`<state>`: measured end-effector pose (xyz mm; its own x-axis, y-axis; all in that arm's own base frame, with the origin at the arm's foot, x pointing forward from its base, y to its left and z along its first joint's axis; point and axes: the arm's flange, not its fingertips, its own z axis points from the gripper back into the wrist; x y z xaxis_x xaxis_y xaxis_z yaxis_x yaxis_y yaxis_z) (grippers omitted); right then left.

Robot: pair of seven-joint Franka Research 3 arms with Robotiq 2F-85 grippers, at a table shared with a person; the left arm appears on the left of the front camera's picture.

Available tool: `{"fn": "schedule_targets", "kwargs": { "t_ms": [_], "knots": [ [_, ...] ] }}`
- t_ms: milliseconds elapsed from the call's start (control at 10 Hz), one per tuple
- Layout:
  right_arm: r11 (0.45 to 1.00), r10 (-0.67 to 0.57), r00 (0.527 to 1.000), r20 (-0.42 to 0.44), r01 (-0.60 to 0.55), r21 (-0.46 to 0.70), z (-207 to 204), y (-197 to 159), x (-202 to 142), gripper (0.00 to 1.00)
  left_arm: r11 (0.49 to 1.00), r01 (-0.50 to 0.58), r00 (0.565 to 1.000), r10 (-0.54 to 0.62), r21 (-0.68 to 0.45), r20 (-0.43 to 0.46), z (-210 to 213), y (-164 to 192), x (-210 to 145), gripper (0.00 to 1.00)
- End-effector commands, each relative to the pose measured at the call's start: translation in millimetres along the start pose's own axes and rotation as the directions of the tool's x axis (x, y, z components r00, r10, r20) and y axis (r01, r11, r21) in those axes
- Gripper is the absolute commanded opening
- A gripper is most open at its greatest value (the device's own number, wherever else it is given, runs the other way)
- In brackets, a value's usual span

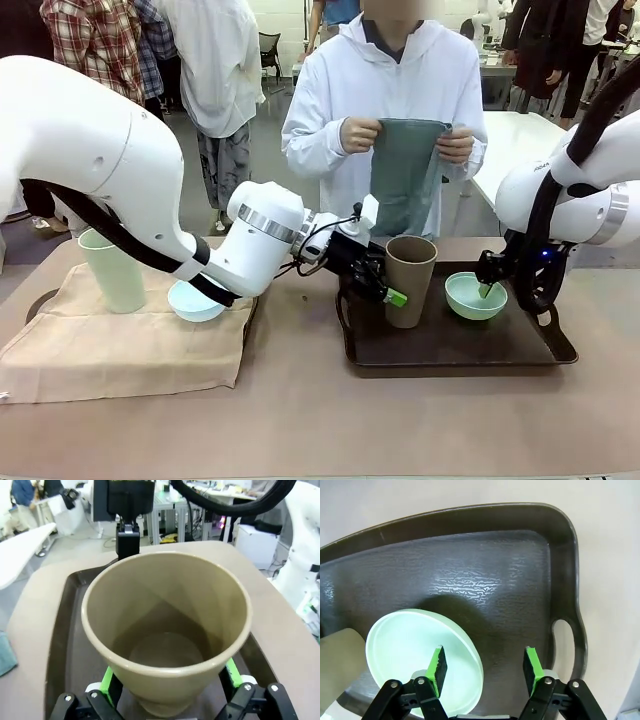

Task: Set up a tray with a mat and arrange the tableware.
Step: Pick up the Picnic Bowl and Reusable plastic cup from the Handle tray in front of the human's position and hold them in the air.

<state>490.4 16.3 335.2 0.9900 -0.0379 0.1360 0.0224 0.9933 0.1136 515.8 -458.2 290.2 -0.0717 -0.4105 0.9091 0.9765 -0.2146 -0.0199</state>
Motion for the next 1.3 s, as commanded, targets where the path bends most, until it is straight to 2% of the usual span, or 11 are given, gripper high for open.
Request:
{"fn": "schedule_targets", "kwargs": {
  "t_ms": [0,300,400,500,600,700,900,1000,1100,1200],
  "knots": [
    [0.999,0.022,0.999,0.031,-0.023,0.037,-9,-1,-3,0.80,0.998,0.055,0.998,-0.055,-0.015,-0.002,-11,8,1,1.00],
    [0.998,0.034,0.999,0.037,-0.036,0.059,-12,2,-7,0.80,0.999,0.049,0.999,-0.049,-0.020,-0.008,-23,13,1,1.00],
    [0.996,0.056,0.998,0.023,-0.058,0.066,-13,3,-10,0.25,0.999,0.045,0.999,-0.045,-0.014,-0.008,-23,13,0,0.92],
    [0.996,0.058,0.998,0.021,-0.059,0.072,-13,2,-10,0.21,0.999,0.045,0.999,-0.045,-0.015,-0.010,-23,13,0,0.42],
    [0.995,0.057,0.998,0.023,-0.058,0.075,-13,2,-11,0.00,0.999,0.039,0.999,-0.039,-0.007,-0.007,-19,11,1,0.34],
    [0.996,0.057,0.998,0.022,-0.058,0.073,-12,0,-11,0.00,0.999,0.036,0.999,-0.036,0.001,-0.008,-16,11,0,0.00],
    [0.996,0.056,0.998,0.024,-0.057,0.068,-10,-1,-9,0.00,1.000,0.030,0.999,-0.029,0.009,-0.016,-11,11,-2,0.00],
    [0.997,0.052,0.998,0.029,-0.054,0.059,-7,-4,-9,0.00,0.999,0.033,0.999,-0.032,0.017,-0.019,-7,11,-1,0.26],
    [0.997,0.050,0.998,0.032,-0.052,0.057,-4,-6,-9,0.00,0.999,0.032,0.999,-0.032,0.025,-0.022,-4,9,-1,0.26],
    [0.997,0.046,0.998,0.035,-0.048,0.055,0,-8,-9,0.00,0.999,0.032,0.999,-0.031,0.032,-0.025,-2,7,-1,0.00]
  ]
}}
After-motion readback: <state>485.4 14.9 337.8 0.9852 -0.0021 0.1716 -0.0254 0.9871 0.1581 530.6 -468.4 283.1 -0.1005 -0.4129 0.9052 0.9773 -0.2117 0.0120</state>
